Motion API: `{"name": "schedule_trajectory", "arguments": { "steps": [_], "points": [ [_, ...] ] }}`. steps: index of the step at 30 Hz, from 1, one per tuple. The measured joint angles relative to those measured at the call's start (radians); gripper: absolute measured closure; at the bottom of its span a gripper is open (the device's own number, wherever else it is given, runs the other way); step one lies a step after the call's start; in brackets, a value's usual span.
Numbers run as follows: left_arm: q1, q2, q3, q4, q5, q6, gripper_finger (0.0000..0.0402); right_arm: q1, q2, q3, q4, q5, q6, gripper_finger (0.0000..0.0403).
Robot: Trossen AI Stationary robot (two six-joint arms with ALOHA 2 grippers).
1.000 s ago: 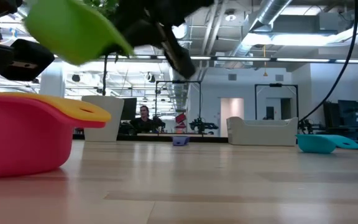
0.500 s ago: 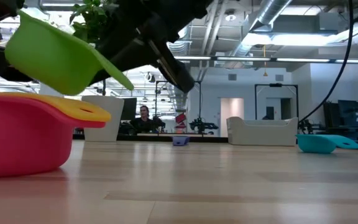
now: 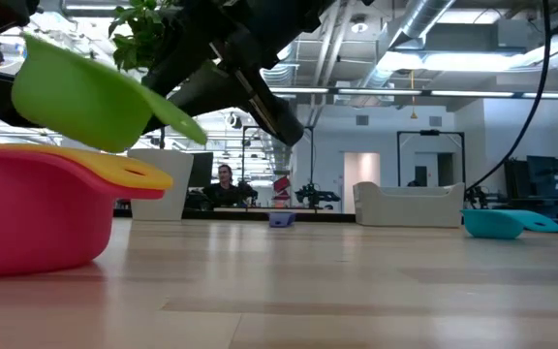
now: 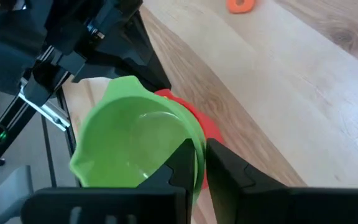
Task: Nest measuring cups in basket
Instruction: Stack the green measuring cup on top of the yellow measuring cup
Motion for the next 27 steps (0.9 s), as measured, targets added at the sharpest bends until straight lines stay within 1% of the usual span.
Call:
{"name": "schedule_trajectory", "arguments": {
  "steps": [5,11,14,17,22,27],
  "points": [
    [0.000,0.000,0.000,0.000,0.000,0.000,0.0401,-0.002,0.000,0.000,0.001,0.000,-0.014,0.0319],
    [0.000,0.000,0.000,0.000,0.000,-0.019,0.0401,-0.006,-0.001,0.000,0.001,-0.002,-0.059,0.0281],
    [0.000,0.000,0.000,0.000,0.005,-0.031,0.0401,-0.006,-0.001,0.000,0.001,-0.010,-0.123,0.0261],
    [0.000,0.000,0.000,-0.001,0.008,-0.038,0.0401,-0.009,-0.001,0.000,0.004,-0.031,-0.223,0.0249],
    [0.000,0.000,0.000,-0.001,0.016,-0.039,0.0401,-0.013,-0.002,-0.001,0.029,-0.078,-0.357,0.0245],
    [0.000,0.000,0.000,-0.004,0.016,-0.044,0.0401,-0.013,-0.002,-0.001,0.046,-0.082,-0.458,0.0255]
  ]
}}
